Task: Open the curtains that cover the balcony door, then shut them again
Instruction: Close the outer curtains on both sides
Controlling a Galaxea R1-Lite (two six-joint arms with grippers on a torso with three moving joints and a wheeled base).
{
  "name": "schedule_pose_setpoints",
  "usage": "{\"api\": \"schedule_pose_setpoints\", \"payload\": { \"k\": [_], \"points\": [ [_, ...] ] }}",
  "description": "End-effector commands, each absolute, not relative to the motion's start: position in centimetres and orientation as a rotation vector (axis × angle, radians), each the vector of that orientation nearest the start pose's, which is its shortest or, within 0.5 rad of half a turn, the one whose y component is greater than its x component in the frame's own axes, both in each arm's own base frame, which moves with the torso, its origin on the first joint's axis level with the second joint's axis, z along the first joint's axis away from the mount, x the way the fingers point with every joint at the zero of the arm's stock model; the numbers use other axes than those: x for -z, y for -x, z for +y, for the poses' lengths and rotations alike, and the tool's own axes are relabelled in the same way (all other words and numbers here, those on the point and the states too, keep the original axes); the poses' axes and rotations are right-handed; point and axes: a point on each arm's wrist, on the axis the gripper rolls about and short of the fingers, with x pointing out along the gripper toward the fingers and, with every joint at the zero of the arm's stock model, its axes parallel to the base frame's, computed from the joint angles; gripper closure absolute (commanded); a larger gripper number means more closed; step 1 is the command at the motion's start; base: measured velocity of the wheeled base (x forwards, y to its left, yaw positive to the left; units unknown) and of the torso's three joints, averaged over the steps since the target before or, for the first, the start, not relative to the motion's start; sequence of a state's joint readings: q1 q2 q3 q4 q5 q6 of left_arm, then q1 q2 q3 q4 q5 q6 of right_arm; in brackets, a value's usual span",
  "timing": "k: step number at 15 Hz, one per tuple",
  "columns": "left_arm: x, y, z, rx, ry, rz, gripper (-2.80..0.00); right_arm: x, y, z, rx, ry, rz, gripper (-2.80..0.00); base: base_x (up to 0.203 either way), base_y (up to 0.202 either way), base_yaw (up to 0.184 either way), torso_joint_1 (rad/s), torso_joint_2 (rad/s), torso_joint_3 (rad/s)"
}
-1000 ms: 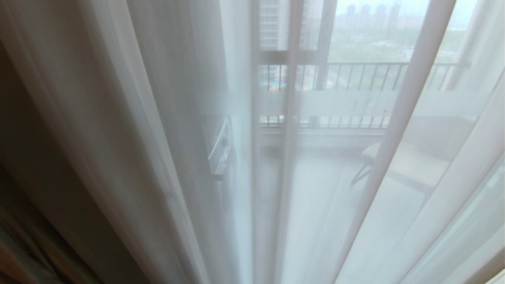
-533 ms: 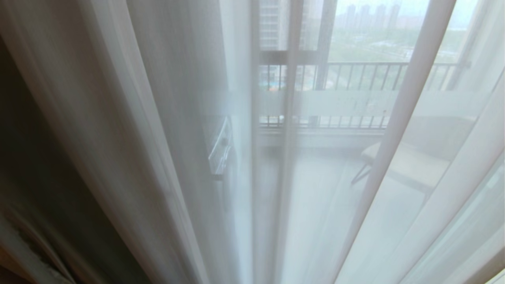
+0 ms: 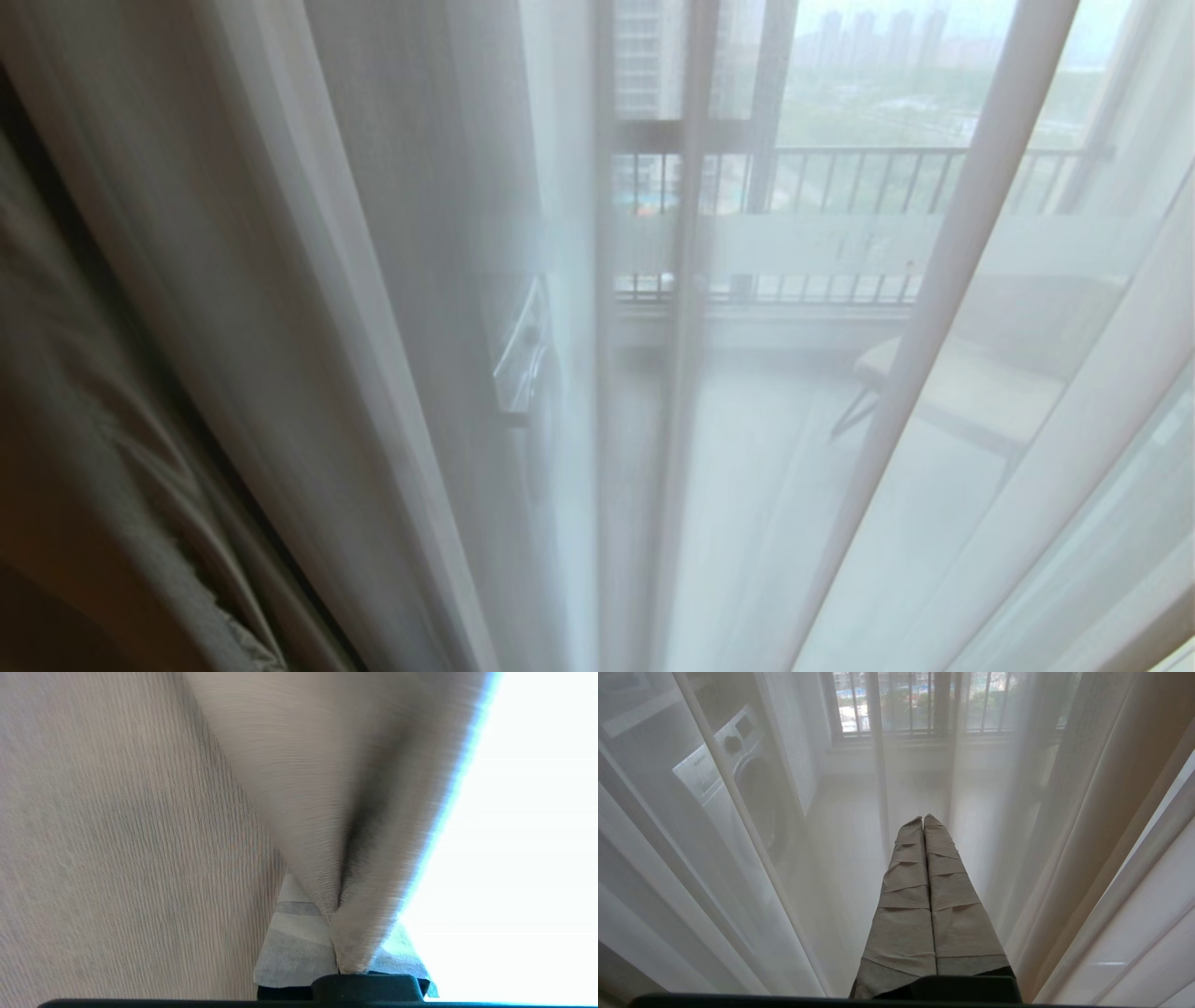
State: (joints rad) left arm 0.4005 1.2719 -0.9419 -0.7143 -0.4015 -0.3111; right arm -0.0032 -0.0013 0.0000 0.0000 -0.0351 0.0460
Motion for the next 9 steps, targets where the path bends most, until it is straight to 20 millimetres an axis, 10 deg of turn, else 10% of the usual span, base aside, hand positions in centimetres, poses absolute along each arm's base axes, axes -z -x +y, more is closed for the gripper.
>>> {"api": "schedule_pose_setpoints", "payload": {
  "k": [1,9],
  "points": [
    [-33.9,-17.8,4.7,0.149,0.169,-0.354,0.0,-7.5,2.3,-0.1,0.038,-0.046,-0.001,0.0,0.0,0.0,0.0,0.0,0.0,0.0],
    [-33.4,-18.1,-1.1,0.458,0.206,-0.313,0.0,-7.5,2.3,-0.1,0.038,-0.046,-0.001,0.0,0.0,0.0,0.0,0.0,0.0,0.0]
  ]
}}
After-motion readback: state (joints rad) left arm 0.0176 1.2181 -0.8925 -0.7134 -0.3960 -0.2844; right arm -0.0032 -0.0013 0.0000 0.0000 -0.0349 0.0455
